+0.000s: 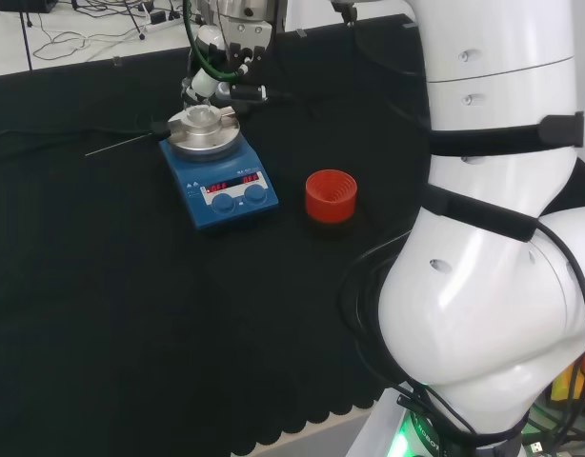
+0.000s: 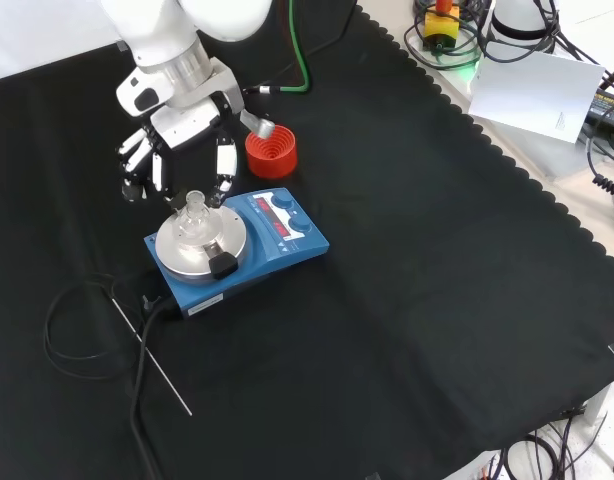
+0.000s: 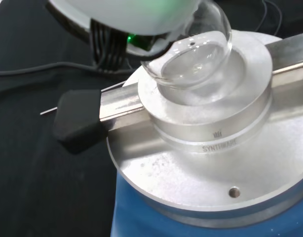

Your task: Place the round-bottom flask on the heater.

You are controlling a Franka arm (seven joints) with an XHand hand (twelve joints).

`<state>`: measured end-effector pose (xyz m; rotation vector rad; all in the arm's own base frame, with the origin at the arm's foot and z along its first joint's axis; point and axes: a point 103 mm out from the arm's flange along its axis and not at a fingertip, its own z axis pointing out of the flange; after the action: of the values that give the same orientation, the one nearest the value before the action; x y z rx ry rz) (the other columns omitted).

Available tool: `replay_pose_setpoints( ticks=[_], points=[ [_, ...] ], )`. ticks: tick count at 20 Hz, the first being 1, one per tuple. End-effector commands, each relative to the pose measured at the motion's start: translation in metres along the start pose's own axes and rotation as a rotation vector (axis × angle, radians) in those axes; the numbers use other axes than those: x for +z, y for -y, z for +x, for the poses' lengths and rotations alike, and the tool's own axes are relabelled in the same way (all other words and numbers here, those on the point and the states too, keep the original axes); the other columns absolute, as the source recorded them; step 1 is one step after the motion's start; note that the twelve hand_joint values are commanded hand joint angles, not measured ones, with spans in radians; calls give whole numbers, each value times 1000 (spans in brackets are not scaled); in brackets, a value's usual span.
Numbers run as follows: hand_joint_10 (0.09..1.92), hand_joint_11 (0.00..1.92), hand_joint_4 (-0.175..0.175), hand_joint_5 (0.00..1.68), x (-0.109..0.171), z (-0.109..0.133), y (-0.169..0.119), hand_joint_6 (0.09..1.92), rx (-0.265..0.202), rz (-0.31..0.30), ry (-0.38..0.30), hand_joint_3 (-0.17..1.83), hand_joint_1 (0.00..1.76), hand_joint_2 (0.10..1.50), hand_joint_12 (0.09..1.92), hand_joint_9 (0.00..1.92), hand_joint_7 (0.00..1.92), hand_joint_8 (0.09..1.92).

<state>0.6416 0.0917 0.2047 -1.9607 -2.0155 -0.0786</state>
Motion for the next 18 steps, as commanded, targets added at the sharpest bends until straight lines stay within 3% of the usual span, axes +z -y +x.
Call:
replay_pose_setpoints(
  ticks=[1,15,17,18],
  points=[
    [649,113,62,1196,7,2,-4,885,3,19,6,813,1133,616,1412,527,268,692],
    [659,104,53,1175,8,-12,-6,895,35,7,2,764,1128,650,1417,507,259,697],
    [691,79,115,1128,6,-10,-6,895,28,-3,0,593,1094,751,1428,450,234,706],
    [705,61,53,1056,5,-10,-6,882,24,-5,-2,565,1051,738,1430,417,215,706]
  ],
)
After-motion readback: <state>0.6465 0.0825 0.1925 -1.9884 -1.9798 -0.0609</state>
